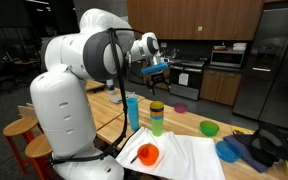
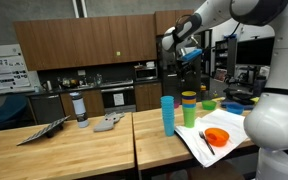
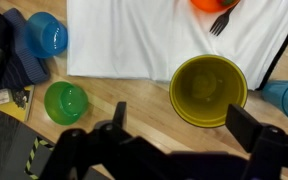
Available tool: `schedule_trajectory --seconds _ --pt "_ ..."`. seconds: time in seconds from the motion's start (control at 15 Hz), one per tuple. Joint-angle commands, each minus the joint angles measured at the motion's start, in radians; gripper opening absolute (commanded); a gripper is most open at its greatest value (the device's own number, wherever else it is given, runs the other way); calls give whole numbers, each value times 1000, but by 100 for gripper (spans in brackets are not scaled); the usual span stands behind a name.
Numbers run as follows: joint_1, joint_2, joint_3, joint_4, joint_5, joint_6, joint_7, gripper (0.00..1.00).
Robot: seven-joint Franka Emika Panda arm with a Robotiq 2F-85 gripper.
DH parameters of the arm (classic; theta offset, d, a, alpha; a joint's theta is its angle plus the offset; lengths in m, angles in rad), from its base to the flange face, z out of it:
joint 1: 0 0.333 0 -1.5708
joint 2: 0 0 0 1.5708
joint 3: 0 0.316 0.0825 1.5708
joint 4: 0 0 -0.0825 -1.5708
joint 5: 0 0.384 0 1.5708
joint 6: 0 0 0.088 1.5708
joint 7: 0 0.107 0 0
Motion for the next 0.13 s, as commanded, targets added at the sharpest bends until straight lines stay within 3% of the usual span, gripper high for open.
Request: schedule_trajectory --seconds 0.0,0.07 --pt "3 1 0 3 0 -4 1 100" --pt "3 2 0 3 0 -4 1 100"
